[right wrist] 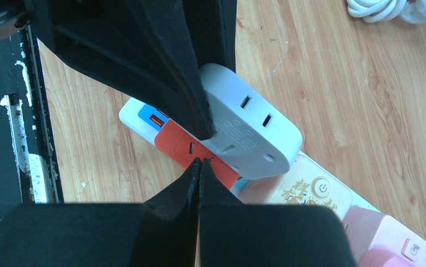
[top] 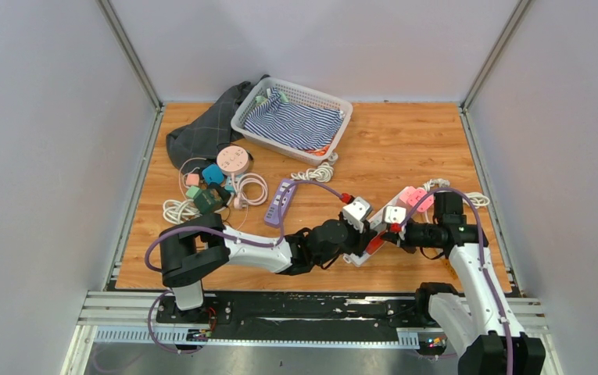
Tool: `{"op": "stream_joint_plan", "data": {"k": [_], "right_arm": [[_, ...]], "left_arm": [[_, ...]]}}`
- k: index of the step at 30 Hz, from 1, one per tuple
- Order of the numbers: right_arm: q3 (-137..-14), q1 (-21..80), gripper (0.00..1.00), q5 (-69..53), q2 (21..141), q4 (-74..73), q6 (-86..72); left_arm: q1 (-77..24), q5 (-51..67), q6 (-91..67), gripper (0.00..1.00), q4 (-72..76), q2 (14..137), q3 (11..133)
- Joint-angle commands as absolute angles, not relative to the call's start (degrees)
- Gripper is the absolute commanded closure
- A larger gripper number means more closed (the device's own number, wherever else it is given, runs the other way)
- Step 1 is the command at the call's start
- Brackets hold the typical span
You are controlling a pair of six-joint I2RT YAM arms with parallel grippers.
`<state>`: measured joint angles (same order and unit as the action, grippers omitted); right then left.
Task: Pull the plug off the socket
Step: Remove the plug from the socket.
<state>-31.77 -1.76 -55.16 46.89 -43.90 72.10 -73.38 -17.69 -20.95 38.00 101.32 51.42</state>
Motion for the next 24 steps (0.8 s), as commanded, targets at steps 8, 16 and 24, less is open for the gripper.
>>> {"op": "stream_joint_plan", "data": {"k": [8,16,24], "right_arm": [[-31.03,-0.26,1.00,-50.45,49.51,-45.79,72.95],[-30.94,-0.22,1.00,-49.70,50.02,-45.74,72.52],[-30.94,-0.26,1.00,-49.57,50.44,-45.48,72.16]], "left_arm": [[-73.52,-26.68,-19.38,1.00,36.83,101.80,50.46],[-71.86,-16.02,-28.85,1.00,36.85,102.19,51.41],[-73.07,-23.38,-23.83,1.00,36.15,101.10,50.77]]}}
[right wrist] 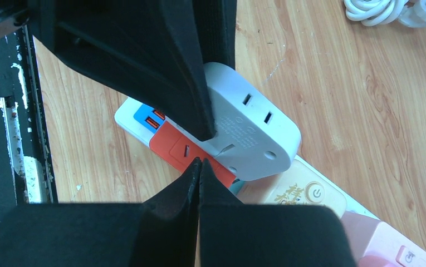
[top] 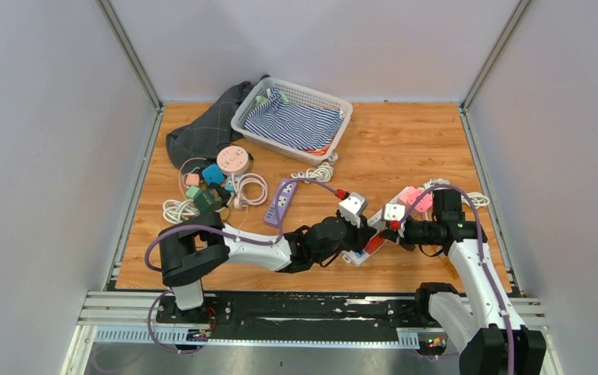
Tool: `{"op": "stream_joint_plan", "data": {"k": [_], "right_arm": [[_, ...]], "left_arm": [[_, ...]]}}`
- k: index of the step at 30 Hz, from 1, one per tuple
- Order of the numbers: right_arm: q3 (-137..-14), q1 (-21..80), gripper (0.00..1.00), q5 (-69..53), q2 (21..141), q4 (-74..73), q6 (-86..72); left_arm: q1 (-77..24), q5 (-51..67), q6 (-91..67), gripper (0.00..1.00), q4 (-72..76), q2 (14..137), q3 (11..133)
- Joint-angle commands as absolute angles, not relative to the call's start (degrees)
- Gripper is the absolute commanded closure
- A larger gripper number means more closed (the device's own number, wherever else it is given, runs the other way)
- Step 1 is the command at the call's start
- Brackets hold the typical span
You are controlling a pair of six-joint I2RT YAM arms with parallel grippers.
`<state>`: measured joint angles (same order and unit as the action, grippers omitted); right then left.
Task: Pull the plug off the socket
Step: Remove the plug from the socket.
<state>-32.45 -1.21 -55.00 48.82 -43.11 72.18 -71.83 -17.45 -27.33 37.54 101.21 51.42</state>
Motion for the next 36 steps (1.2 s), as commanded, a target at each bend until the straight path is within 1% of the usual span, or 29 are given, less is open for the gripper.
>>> {"op": "stream_joint_plan", "data": {"k": [1,4,8,9,12,16,18,20,23,24,27,32,34,36], "right_arm": [[-30.94,-0.26,1.00,-49.57,50.45,-45.45,72.16],[-30.87,-0.24,1.00,-49.48,50.75,-45.44,72.16],[-30.85,-0.21,1.00,-49.22,51.09,-45.40,72.15],[-30.86,-0.26,1.00,-49.15,51.12,-45.43,72.11],[-30.85,-0.26,1.00,-49.21,51.05,-45.37,72.07],[-30.94,-0.24,1.00,-49.17,51.20,-45.37,72.07],[-30.86,-0.22,1.00,-48.99,51.32,-45.35,72.07],[-30.86,-0.24,1.00,-48.96,51.33,-45.35,72.07],[-30.85,-0.26,1.00,-48.97,51.33,-45.35,72.07],[-30.85,-0.26,1.00,-48.92,51.33,-45.35,72.07],[-30.86,-0.26,1.00,-49.02,51.17,-45.46,72.07],[-30.86,-0.26,1.00,-48.97,51.40,-45.37,72.11],[-30.85,-0.23,1.00,-48.83,51.58,-45.35,72.16],[-30.85,-0.24,1.00,-48.63,51.76,-45.34,72.20]], "left_arm": [[-73.58,-26.31,-21.59,1.00,35.82,101.31,50.80],[-73.83,-26.46,-21.85,1.00,35.60,101.76,50.87],[-72.44,-20.31,-27.21,1.00,35.70,102.03,51.30],[-72.35,-20.31,-28.02,1.00,35.66,101.91,51.22],[-72.71,-23.66,-26.74,1.00,34.36,101.31,51.40],[-75.23,-31.93,-18.88,1.00,33.09,101.97,52.26],[-75.50,-32.22,-17.59,1.00,33.03,102.48,52.43],[-74.74,-28.03,-19.14,1.00,33.15,102.49,52.62],[-72.26,-16.74,-24.68,1.00,33.16,102.77,53.13],[-72.02,-15.65,-26.06,1.00,33.17,102.87,53.31],[-72.20,-17.95,-25.80,1.00,32.49,102.82,53.33],[-73.88,-28.78,-21.74,1.00,28.48,102.16,53.44],[-73.87,-28.51,-22.38,1.00,26.93,102.05,53.94],[-73.28,-25.62,-24.09,1.00,26.89,102.12,54.11]]}}
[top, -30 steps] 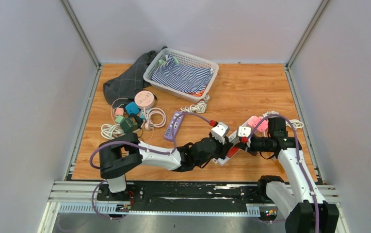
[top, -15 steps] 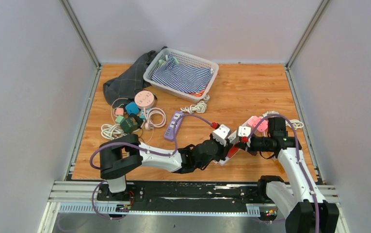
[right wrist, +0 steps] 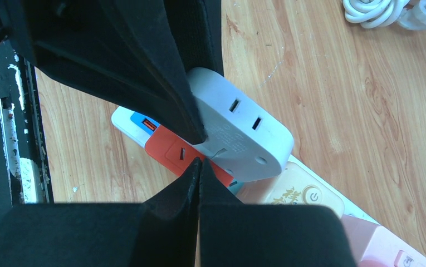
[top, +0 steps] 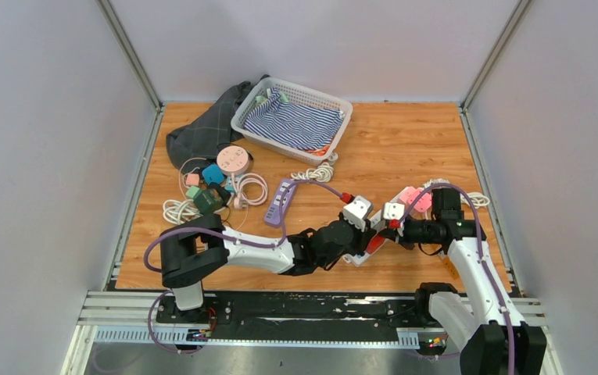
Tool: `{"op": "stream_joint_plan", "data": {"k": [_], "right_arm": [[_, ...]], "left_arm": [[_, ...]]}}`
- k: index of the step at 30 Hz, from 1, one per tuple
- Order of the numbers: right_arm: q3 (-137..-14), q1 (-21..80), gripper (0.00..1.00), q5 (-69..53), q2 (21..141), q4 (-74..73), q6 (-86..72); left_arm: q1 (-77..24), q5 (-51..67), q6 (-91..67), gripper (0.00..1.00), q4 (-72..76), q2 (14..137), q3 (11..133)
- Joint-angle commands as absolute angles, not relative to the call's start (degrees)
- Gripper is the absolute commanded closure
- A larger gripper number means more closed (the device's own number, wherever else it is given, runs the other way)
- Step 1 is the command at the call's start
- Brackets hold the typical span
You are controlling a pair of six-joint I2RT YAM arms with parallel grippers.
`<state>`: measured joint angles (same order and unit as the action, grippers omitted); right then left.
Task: Pull the plug off the socket
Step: Remove the plug from the socket.
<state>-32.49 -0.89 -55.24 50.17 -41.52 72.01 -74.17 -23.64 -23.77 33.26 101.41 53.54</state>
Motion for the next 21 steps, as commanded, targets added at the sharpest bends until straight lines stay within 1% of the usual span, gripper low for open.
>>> {"op": "stream_joint_plan", "data": {"k": [1,3,5,12,14,21], "right_arm": [[-30.90,-0.26,1.00,-48.61,51.77,-45.36,72.24],[-30.78,-0.26,1.00,-48.60,51.76,-45.35,72.25],[-30.81,-0.22,1.00,-48.68,51.69,-45.35,72.25],[-30.85,-0.26,1.00,-48.95,51.77,-45.36,72.22],[-30.85,-0.26,1.00,-48.90,51.85,-45.42,72.18],[-30.87,-0.26,1.00,-48.69,51.89,-45.37,72.20]], "left_arm": [[-72.77,-23.34,-25.48,1.00,26.89,102.34,54.29],[-72.35,-20.43,-27.35,1.00,26.98,102.59,54.63],[-72.33,-20.19,-27.66,1.00,26.92,102.57,54.84],[-72.76,-29.80,-22.83,1.00,24.54,102.69,54.89],[-72.86,-30.57,-22.45,1.00,24.09,102.93,54.79],[-72.07,-20.58,-27.67,1.00,24.41,103.25,56.08]]}}
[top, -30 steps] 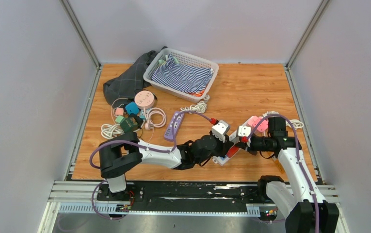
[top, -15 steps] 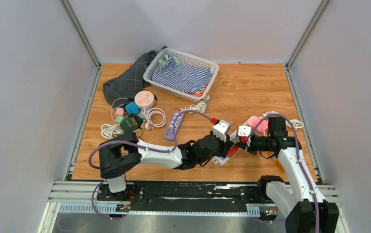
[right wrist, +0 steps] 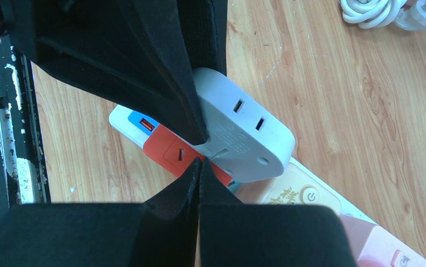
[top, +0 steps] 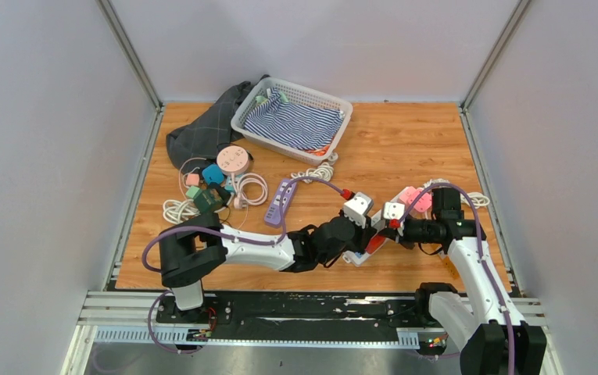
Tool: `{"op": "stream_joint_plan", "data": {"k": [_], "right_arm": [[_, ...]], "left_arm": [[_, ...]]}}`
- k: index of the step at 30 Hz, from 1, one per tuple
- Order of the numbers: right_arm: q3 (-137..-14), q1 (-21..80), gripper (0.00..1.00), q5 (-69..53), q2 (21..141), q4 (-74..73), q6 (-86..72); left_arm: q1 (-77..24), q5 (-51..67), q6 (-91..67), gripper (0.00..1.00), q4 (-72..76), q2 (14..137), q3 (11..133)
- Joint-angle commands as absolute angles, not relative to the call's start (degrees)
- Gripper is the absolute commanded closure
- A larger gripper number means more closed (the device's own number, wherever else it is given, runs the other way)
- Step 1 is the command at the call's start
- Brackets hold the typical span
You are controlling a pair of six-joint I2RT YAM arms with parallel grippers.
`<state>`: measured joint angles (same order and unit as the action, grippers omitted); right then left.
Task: Pull the plug off the socket
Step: Remove the plug from the socket.
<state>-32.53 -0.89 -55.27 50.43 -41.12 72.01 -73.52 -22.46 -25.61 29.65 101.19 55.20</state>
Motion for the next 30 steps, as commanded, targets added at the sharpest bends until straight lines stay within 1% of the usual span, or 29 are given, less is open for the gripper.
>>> {"op": "stream_joint_plan", "data": {"k": [1,4,10,12,16,19,21,24,26,28,30], "right_arm": [[-30.85,-0.26,1.00,-48.69,51.93,-45.35,72.16],[-30.85,-0.26,1.00,-48.67,51.93,-45.35,72.16],[-30.84,-0.26,1.00,-48.43,52.26,-45.35,72.16],[-30.81,-0.26,1.00,-48.50,52.21,-45.35,72.16],[-30.85,-0.22,1.00,-48.60,52.20,-45.43,72.16],[-30.77,-0.25,1.00,-48.65,52.04,-45.52,72.16],[-30.81,-0.26,1.00,-48.69,51.94,-45.53,72.16],[-30.85,-0.26,1.00,-48.69,52.00,-45.63,72.16],[-30.85,-0.26,1.00,-48.69,52.12,-45.62,72.16],[-30.85,-0.26,1.00,-48.65,52.12,-45.62,72.16],[-30.85,-0.26,1.00,-48.60,52.12,-45.72,72.24]], "left_arm": [[-72.07,-20.35,-28.18,1.00,24.43,103.01,56.23],[-72.26,-21.86,-26.65,1.00,24.36,102.30,56.18],[-73.45,-30.69,-20.36,1.00,24.35,102.42,55.57],[-73.15,-28.90,-21.80,1.00,24.39,102.44,55.38],[-71.58,-21.18,-28.23,1.00,24.52,102.23,55.74],[-71.54,-22.25,-29.35,1.00,24.43,101.98,55.96],[-72.26,-25.78,-26.61,1.00,24.37,101.61,55.97],[-75.08,-36.28,-18.40,1.00,24.35,102.00,56.43],[-75.75,-39.21,-16.17,1.00,24.28,102.63,56.91],[-75.57,-38.46,-16.55,1.00,24.30,102.83,56.95],[-74.37,-32.65,-20.05,1.00,24.26,102.61,56.92]]}}
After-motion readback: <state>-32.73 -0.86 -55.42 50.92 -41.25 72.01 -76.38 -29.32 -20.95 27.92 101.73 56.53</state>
